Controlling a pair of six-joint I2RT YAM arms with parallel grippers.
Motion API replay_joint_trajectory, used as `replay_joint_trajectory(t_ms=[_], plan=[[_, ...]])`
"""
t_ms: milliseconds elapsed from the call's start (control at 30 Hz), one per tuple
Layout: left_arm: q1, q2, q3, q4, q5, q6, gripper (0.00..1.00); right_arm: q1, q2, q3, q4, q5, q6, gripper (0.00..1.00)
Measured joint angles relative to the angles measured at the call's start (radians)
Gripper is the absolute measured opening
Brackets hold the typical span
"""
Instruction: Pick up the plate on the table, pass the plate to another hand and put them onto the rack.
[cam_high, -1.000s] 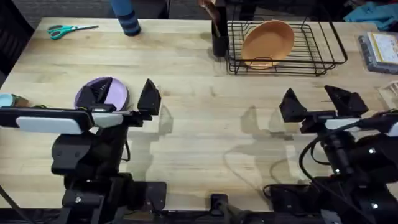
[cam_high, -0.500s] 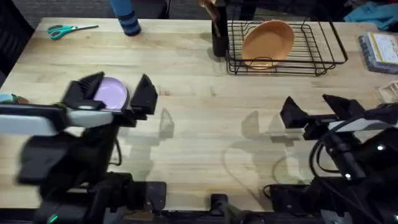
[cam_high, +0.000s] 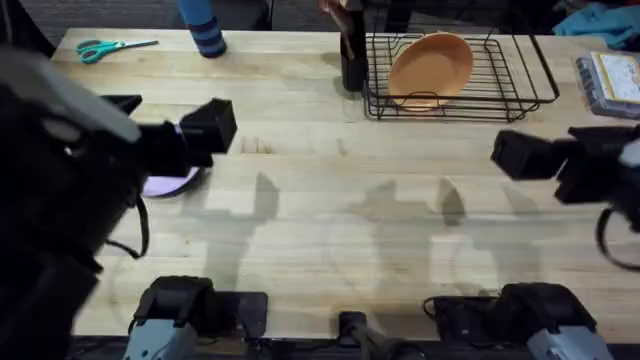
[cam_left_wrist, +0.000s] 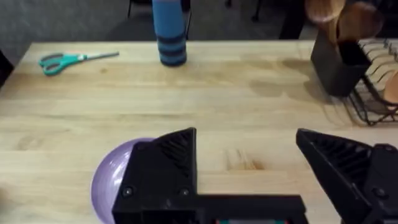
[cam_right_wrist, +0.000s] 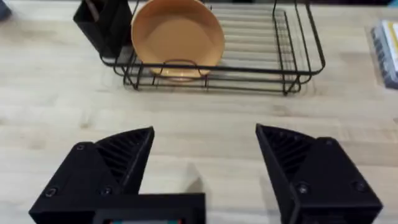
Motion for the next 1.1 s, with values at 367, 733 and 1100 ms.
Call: replay_joint_trajectory(t_ms=[367,733,1100], plan=[[0.000,0.350,0.330,-0.201,0.000,0.001,0.993,0.000,0.435,0.376,-0.191,-0.019,0.000,0.993],[0.000,0.548,0.466,-0.263,-0.002,0.004,0.993,0.000,0.595,0.469,-0.221,-0.023,-0.018,0.993],[0.000,0.570,0.468,-0.241,-0.004,0.004,0.992,0.000,0.603,0.469,-0.223,-0.023,-0.031,0.993]])
